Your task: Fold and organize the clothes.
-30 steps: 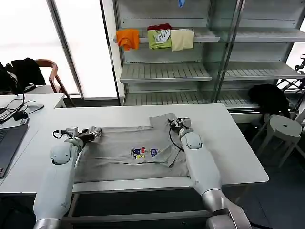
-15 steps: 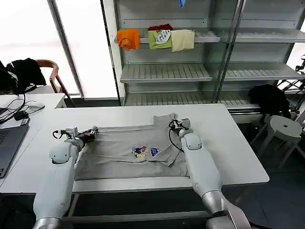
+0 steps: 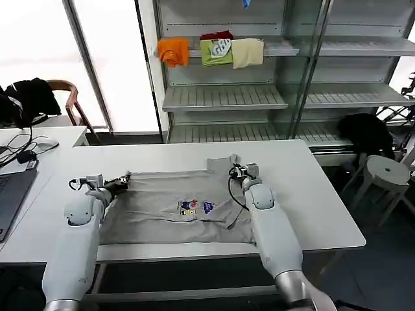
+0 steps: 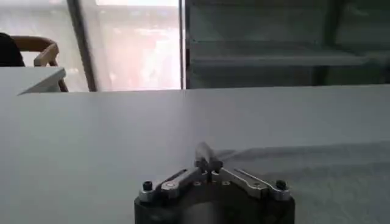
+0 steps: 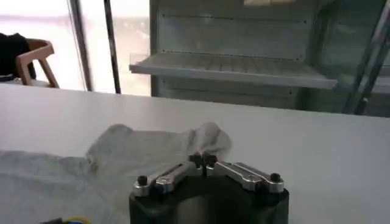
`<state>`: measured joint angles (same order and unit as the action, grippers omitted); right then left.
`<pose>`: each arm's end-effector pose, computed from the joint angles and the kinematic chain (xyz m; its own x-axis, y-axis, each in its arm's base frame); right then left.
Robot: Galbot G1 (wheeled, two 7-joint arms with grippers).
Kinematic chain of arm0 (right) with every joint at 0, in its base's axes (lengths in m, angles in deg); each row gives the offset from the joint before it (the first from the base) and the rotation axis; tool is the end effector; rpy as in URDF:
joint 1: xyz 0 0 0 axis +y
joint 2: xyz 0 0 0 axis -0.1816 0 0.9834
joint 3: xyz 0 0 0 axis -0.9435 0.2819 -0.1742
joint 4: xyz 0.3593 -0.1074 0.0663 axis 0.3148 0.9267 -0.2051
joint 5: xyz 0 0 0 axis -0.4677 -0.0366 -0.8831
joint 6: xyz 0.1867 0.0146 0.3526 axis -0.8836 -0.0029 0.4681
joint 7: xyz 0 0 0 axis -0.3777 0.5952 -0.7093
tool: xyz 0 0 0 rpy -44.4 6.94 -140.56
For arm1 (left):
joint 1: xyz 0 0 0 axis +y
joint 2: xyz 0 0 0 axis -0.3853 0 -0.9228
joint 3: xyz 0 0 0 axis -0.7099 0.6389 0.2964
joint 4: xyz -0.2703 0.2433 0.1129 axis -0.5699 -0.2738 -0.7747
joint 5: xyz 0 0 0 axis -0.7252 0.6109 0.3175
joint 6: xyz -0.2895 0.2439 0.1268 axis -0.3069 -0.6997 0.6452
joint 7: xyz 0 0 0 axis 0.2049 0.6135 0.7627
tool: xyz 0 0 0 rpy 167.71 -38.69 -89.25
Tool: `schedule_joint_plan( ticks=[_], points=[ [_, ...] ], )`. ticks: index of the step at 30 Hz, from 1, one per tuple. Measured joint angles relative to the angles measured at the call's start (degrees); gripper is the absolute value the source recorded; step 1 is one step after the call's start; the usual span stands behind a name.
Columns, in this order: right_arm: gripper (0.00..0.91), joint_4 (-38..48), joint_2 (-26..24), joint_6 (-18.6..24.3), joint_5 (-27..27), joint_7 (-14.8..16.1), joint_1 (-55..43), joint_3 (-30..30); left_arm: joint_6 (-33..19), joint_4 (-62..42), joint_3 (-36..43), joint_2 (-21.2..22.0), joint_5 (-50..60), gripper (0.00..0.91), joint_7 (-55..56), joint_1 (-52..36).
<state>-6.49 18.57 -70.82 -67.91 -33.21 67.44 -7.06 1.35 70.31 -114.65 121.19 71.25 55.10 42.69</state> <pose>0.6019 0.0701 -0.2934 -0.9383 -0.2111 0.2738 -0.2243 0.9744 -0.0173 0.5413 0.1965 -0.2933 -0.9052 0.0754 0.4182 0.0658 0.9971 -0.0373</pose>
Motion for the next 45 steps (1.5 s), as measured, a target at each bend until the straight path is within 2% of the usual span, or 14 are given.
schedule_joint_plan(
  ticks=[16, 24, 34, 45],
  points=[
    [0.000, -23.5, 0.0, -7.3, -3.5, -0.9, 12.0, 2.6, 0.9, 13.2, -2.9, -2.3, -9.1, 0.000, -0.5, 7.7],
    [0.000, -34.5, -2.6, -9.4, -3.4, -1.1, 21.0, 1.9, 0.6, 19.2, -5.0, -4.3, -14.1, 0.000, -1.8, 14.2],
    [0.000, -42.8, -3.8, -10.0, -2.6, -0.5, 29.9, 0.1, -0.8, 23.5, -7.0, -6.6, -18.8, 0.000, -3.4, 21.8],
    [0.000, -47.9, -4.7, -10.7, -2.5, 0.2, 36.2, -1.1, -1.4, 26.7, -9.2, -7.2, -20.6, 0.000, -5.2, 27.3]
  ],
)
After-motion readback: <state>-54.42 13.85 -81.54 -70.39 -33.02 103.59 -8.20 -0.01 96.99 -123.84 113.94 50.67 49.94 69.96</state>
